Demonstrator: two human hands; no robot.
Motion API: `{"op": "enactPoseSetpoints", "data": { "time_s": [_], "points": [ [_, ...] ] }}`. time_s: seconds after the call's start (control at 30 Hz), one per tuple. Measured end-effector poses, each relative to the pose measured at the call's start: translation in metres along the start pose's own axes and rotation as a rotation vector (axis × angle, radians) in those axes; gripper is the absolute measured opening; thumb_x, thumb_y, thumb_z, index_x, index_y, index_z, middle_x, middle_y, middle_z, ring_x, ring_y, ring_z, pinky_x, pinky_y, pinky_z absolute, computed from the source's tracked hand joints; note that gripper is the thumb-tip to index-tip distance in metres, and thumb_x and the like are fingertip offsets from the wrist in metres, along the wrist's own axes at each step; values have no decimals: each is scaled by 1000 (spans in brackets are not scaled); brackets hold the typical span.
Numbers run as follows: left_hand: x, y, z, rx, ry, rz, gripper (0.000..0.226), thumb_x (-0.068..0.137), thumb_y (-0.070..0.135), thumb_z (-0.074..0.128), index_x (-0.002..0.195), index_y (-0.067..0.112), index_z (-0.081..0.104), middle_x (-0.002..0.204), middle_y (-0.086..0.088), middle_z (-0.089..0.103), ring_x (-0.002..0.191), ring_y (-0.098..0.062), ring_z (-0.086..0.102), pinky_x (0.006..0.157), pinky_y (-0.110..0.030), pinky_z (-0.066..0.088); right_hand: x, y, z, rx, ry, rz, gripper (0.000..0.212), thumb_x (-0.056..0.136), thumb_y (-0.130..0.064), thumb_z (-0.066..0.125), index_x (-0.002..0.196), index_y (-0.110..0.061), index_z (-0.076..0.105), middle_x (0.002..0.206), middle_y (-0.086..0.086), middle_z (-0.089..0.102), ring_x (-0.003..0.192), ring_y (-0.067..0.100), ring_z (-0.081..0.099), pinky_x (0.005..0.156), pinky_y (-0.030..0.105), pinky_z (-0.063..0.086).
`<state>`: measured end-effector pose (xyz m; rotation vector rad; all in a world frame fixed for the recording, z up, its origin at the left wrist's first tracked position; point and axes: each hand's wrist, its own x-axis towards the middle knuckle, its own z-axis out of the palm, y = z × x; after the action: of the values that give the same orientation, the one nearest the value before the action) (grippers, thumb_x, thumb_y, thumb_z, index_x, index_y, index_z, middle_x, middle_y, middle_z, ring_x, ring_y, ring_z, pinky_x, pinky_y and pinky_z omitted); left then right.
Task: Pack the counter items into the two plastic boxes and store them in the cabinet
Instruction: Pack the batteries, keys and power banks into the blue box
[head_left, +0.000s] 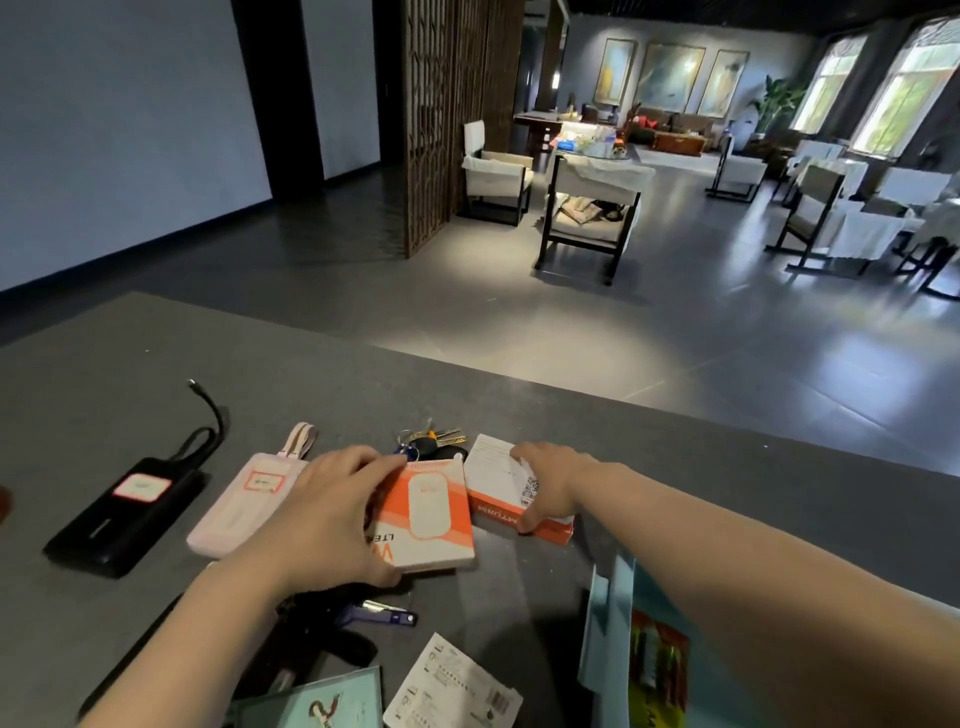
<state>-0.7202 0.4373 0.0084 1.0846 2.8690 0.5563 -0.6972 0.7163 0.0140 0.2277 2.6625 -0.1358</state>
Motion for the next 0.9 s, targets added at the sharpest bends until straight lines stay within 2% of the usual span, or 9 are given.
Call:
{"op": "enactPoseSetpoints", "data": {
  "time_s": [0.1,0.2,0.33,0.43,0.57,0.63,0.73,0.83,0.9],
  "points": [
    [-10,4,4,-65,32,-63,115,37,69,68,141,38,29,123,18,32,114,-6,33,100,-23,31,3,-5,2,-43,62,45,103,63,-51,82,143,-22,24,141,8,45,124,31,46,98,44,42],
    [-16,15,4,-110,122,-106,113,38,70,68,139,36,32,120,17,33,114,-6,34,96,-24,34,-13,-9,-14,-15,332,71,101,58,-59,78,139,-24,29,135,8,46,124,30,42,98,42,42],
    [-23,41,-10,-156,288,-179,105,42,76,65,135,36,38,120,14,40,115,-9,37,95,-27,35,-70,7,-47,178,658,50,97,57,-58,75,138,-29,31,127,7,45,117,28,40,91,39,43],
    [-30,73,-32,-213,425,-180,93,44,77,61,127,38,46,116,14,47,109,-11,39,90,-28,32,-140,41,-50,368,837,44,95,53,-59,75,135,-34,34,124,3,45,115,24,38,88,36,36],
    [-42,136,-41,-336,496,-126,86,42,79,60,120,44,49,109,15,47,105,-10,40,87,-29,30,-244,100,-2,492,860,143,98,41,-68,68,131,-39,40,119,-8,49,114,18,40,87,31,32],
    [-51,170,-35,-434,525,-117,85,43,78,61,119,44,49,106,14,44,104,-11,39,88,-35,36,-285,124,30,491,864,231,98,36,-70,65,127,-42,42,115,-11,50,112,17,42,86,30,30],
    [-57,218,-20,-538,456,-120,93,41,78,61,124,39,49,111,10,42,108,-12,36,95,-45,40,-321,149,70,485,835,296,96,35,-70,66,125,-43,44,111,-14,49,107,13,42,84,28,30],
    [-56,254,-6,-553,355,-87,97,39,77,64,127,40,46,116,10,42,113,-15,37,97,-50,39,-331,162,92,433,732,269,96,38,-71,66,128,-45,42,118,-19,47,113,12,42,93,32,38],
    [-54,268,1,-558,335,-54,96,42,77,68,128,41,44,117,11,42,114,-14,36,97,-49,39,-326,165,93,354,628,176,97,42,-74,62,132,-45,39,130,-21,43,121,11,38,100,33,36]
  ]
}}
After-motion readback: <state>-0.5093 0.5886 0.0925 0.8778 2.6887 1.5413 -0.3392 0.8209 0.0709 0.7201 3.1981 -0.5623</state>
